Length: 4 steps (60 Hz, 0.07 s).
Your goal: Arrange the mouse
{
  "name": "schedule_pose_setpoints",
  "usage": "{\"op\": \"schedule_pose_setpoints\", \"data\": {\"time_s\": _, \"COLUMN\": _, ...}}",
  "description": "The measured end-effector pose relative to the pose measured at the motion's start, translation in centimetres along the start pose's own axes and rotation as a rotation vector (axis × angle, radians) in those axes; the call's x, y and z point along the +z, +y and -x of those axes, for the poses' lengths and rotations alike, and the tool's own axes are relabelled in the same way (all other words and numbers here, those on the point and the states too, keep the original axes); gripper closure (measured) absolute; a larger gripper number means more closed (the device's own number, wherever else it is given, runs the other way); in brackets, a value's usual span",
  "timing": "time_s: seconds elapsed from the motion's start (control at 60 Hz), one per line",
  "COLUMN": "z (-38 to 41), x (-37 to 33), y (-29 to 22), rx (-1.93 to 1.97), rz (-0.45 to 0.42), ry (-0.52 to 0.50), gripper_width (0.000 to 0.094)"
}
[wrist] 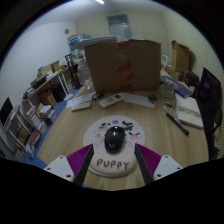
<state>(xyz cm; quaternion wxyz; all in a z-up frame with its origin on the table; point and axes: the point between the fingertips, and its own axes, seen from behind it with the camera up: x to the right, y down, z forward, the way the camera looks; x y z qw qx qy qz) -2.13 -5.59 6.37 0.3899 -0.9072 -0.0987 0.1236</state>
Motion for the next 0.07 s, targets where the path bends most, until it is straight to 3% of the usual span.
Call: {"op": "schedule_pose_setpoints", "data": {"time_s": 0.067, "z": -1.1, "x": -4.0, "y": 0.3, "rx": 0.017, "rz": -0.013, "ry": -0.004, "gripper_width": 0.0093}}
